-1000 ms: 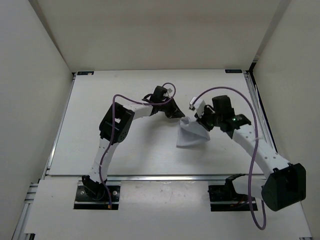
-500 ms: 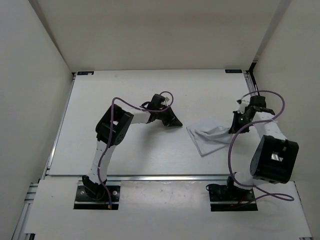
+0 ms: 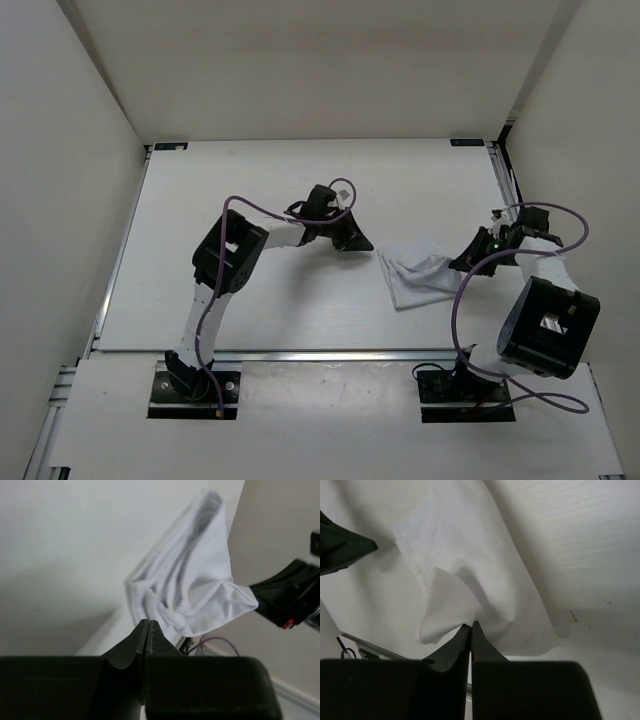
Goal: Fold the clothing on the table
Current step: Fold the skirt
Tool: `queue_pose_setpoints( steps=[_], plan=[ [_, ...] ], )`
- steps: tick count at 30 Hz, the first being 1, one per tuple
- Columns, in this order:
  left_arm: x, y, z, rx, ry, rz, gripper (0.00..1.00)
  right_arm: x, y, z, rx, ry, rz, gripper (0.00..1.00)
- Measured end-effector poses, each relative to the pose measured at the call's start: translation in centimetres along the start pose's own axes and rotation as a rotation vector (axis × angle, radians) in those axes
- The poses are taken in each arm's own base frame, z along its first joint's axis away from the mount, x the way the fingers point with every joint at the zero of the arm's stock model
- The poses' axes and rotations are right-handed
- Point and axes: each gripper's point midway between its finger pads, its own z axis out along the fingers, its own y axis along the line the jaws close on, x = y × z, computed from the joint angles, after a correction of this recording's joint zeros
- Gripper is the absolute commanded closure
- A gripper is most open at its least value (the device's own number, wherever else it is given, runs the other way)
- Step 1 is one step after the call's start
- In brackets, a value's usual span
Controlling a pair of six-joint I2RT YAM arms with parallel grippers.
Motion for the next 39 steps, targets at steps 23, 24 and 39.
queue_pose_setpoints(
  steps=[23, 24, 39],
  plan=[
    [11.9, -7.7, -0.5, 0.303, 0.421, 0.058, 1.0, 1.4, 8.6, 0.5, -0.126, -0.032, -0.509, 1.0],
    [12.1, -8.1, -0.7, 0.318, 0.433, 0.06, 1.0, 1.3, 8.4, 0.6, -0.122, -0.031, -0.509, 1.0],
    [16.6, -8.5, -2.6, 0.307, 0.524, 0.024, 1.0, 1.3, 8.9, 1.3, -0.116, -0.031, -0.538, 1.0]
  ],
)
